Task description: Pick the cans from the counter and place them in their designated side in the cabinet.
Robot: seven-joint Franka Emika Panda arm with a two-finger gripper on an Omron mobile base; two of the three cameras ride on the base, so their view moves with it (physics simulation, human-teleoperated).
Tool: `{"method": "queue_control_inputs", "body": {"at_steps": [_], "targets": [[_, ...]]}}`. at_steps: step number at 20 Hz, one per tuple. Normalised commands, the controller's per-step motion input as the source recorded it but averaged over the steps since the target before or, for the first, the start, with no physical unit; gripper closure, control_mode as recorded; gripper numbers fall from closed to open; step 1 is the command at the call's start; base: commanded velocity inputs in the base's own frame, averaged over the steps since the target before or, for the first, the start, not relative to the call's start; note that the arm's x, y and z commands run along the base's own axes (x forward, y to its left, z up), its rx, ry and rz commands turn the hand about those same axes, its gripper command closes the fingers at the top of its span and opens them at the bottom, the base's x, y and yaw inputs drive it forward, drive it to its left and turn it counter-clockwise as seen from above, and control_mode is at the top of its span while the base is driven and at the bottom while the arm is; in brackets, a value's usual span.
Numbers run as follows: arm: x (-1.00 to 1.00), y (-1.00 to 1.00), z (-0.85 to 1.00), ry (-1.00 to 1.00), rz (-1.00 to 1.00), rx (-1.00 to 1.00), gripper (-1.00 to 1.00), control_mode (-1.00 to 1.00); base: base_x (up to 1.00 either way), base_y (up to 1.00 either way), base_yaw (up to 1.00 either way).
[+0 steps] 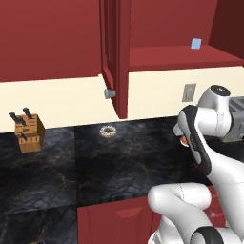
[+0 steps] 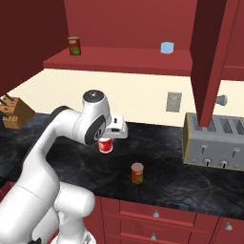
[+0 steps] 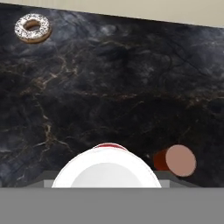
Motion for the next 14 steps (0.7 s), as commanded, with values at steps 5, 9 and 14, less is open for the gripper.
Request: {"method": "queue_control_inputs", "body": {"at_steps": [5, 9, 14], "targets": [[-0.24, 0.12, 0.11, -0.04, 0.0, 0.0, 1.0, -1.0, 0.0, 0.0, 0.0], [-0.21, 0.1, 0.22, -0.07, 0.0, 0.0, 1.0, -1.0, 0.0, 0.0, 0.0], [-0.22, 0.12, 0.27, -0.11, 0.0, 0.0, 1.0, -1.0, 0.0, 0.0, 0.0]]}}
